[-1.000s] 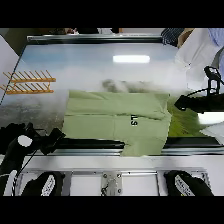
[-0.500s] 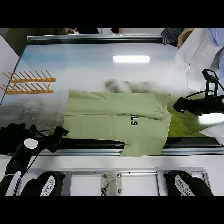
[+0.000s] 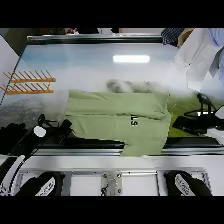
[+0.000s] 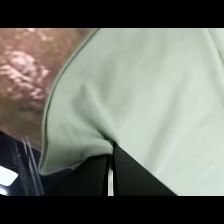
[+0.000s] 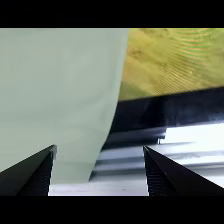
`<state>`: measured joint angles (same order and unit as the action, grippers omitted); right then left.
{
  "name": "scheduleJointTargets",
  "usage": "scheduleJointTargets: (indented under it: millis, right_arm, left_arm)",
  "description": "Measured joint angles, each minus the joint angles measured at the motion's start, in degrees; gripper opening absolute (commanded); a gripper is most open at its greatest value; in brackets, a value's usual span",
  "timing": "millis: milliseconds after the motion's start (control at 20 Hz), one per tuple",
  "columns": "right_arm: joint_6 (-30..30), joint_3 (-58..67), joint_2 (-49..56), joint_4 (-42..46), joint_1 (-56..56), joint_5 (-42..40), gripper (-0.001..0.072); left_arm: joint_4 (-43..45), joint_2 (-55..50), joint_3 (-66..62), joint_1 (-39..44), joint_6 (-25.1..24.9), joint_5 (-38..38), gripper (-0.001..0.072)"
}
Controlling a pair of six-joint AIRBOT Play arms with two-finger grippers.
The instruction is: Fold the clothes and pants, and hang the long-sleeved shirts on hangers.
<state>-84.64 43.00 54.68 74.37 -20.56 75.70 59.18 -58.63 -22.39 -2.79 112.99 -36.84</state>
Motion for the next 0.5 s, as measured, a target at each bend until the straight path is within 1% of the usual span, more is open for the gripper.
scheduleJointTargets:
  millis: [250,500]
  right_arm:
    - [0.2,-13.0,0.0,-2.1,-3.2,-0.5,0.0589]
    - [0.0,-18.2,0.7,-5.6,-0.5,-5.4,0.0588]
  left_arm:
    - [1.0,-0.7,-1.4,1.9,-1.7,-0.7,0.0010]
    - [1.2,-0.7,-1.6,2.3,-2.9,-1.1,0.0010]
